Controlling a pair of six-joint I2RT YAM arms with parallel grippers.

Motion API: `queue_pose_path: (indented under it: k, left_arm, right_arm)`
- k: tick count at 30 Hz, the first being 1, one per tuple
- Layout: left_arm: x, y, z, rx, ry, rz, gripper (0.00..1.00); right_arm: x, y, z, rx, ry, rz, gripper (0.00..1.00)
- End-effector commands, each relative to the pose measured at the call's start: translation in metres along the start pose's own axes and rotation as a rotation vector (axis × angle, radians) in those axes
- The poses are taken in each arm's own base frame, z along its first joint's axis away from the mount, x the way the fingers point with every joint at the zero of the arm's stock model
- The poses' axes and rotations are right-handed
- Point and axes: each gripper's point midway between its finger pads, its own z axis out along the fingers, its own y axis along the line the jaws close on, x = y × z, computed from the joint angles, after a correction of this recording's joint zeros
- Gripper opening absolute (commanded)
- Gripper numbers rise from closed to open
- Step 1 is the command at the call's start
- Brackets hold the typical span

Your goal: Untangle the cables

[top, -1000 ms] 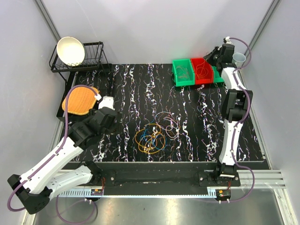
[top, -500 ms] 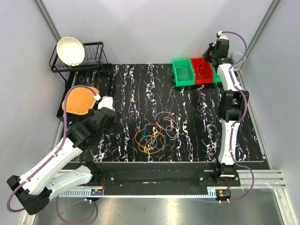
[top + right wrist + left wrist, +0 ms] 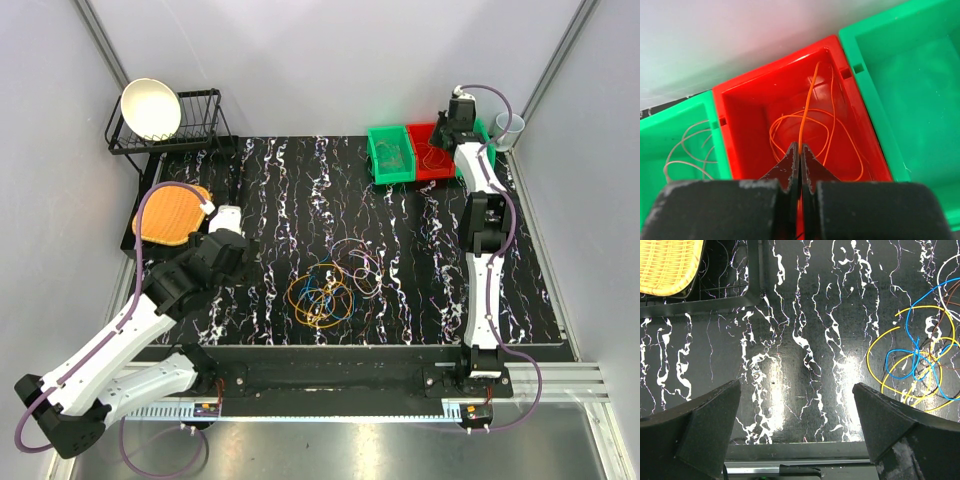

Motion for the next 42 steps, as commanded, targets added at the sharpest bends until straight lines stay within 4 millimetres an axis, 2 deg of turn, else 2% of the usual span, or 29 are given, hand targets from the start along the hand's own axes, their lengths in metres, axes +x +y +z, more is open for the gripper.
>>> queue_pose_path:
  k: [1,3,6,7,8,10,11,13,14,16,18,19,20,21,22,23,24,25,26,27,28,29,30,31,33,36,37,40,42]
  left_arm:
    - [-0.012,-0.002,-0.001,0.012,-0.054,-0.024,0.99]
    - [-0.012,-0.002,-0.002,0.014,-0.055,-0.023,0.99]
    - [-0.012,-0.002,-0.001,0.012,-0.053,-0.024,0.99]
    - [-0.011,-0.002,-0.001,0.013,-0.052,-0.024,0.99]
    - [-0.012,-0.003,-0.001,0.015,-0.053,-0.026,0.99]
    - [-0.012,-0.003,-0.001,0.016,-0.051,-0.023,0.99]
    - [-0.012,-0.002,-0.001,0.016,-0.052,-0.024,0.99]
    - [-0.014,-0.003,-0.003,0.022,-0.060,-0.030,0.99]
    - [-0.014,-0.003,-0.004,0.023,-0.062,-0.032,0.99]
    - [-0.015,-0.002,-0.006,0.028,-0.073,-0.038,0.99]
    - [-0.018,-0.002,-0.008,0.037,-0.089,-0.049,0.99]
    - [-0.017,-0.003,-0.008,0.045,-0.090,-0.046,0.99]
    - [-0.019,-0.003,-0.008,0.047,-0.097,-0.049,0.99]
    - [-0.021,-0.002,-0.010,0.049,-0.106,-0.058,0.99]
    - [-0.023,-0.001,-0.010,0.042,-0.113,-0.063,0.99]
    - [-0.026,-0.001,-0.011,0.043,-0.125,-0.072,0.99]
    - [-0.030,-0.002,-0.013,0.049,-0.141,-0.093,0.99]
    - [-0.034,-0.002,-0.014,0.051,-0.157,-0.122,0.99]
    - [-0.044,-0.005,-0.017,0.071,-0.199,-0.174,0.99]
    - [-0.050,-0.011,-0.022,0.104,-0.218,-0.240,0.99]
    - [-0.055,-0.015,-0.024,0.133,-0.232,-0.265,0.99]
    - [-0.066,-0.022,-0.029,0.177,-0.268,-0.294,0.99]
    - [-0.069,-0.027,-0.031,0.206,-0.278,-0.314,0.99]
    - [-0.077,-0.031,-0.032,0.226,-0.310,-0.334,0.99]
    - [-0.080,-0.037,-0.028,0.238,-0.304,-0.326,0.99]
    - [-0.083,-0.053,-0.018,0.255,-0.254,-0.275,0.99]
    - [-0.081,-0.056,-0.013,0.248,-0.229,-0.267,0.99]
    - [-0.076,-0.072,0.004,0.239,-0.147,-0.263,0.99]
    - [-0.067,-0.087,0.020,0.250,-0.075,-0.255,0.99]
  right_arm:
    - [-0.031,0.007,-0.007,0.000,-0.077,-0.014,0.00]
    - [-0.035,0.009,-0.009,-0.007,-0.081,-0.015,0.01]
    - [-0.049,0.013,-0.018,-0.015,-0.101,-0.015,0.13]
    - [-0.055,0.015,-0.021,-0.017,-0.113,-0.015,0.23]
    - [-0.059,0.035,-0.028,-0.046,-0.124,-0.026,0.32]
    - [-0.067,0.040,-0.035,-0.054,-0.135,-0.026,0.50]
    - [-0.078,0.044,-0.044,-0.056,-0.153,-0.023,0.65]
    - [-0.086,0.049,-0.054,-0.055,-0.165,-0.020,0.76]
    - [-0.097,0.051,-0.066,-0.052,-0.185,-0.010,0.80]
    - [-0.104,0.056,-0.079,-0.057,-0.188,-0.002,0.82]
    - [-0.121,0.063,-0.102,-0.071,-0.213,0.022,0.83]
    - [-0.117,0.064,-0.107,-0.070,-0.194,0.027,0.83]
    - [-0.130,0.070,-0.127,-0.090,-0.216,0.034,0.83]
    - [-0.131,0.073,-0.134,-0.098,-0.213,0.045,0.84]
    - [-0.119,0.075,-0.136,-0.098,-0.180,0.045,0.83]
    - [-0.128,0.082,-0.156,-0.122,-0.193,0.053,0.84]
    - [-0.125,0.086,-0.165,-0.132,-0.185,0.051,0.84]
    - [-0.105,0.084,-0.163,-0.122,-0.137,0.046,0.84]
    - [-0.110,0.097,-0.186,-0.148,-0.154,0.042,0.84]
    - [-0.109,0.103,-0.194,-0.160,-0.165,0.033,0.84]
    - [-0.081,0.096,-0.189,-0.129,-0.116,0.026,0.84]
    - [-0.087,0.107,-0.213,-0.143,-0.157,0.002,0.84]
    - [-0.089,0.110,-0.220,-0.154,-0.194,-0.007,0.84]
    - [-0.076,0.106,-0.231,-0.138,-0.191,-0.017,0.84]
    - [-0.075,0.108,-0.242,-0.148,-0.243,-0.011,0.84]
    - [-0.061,0.102,-0.259,-0.152,-0.213,0.060,0.84]
    - [-0.061,0.106,-0.267,-0.173,-0.199,0.085,0.84]
    - [-0.035,0.139,-0.285,-0.347,-0.060,0.138,0.77]
    - [-0.018,0.143,-0.290,-0.333,0.017,0.219,0.75]
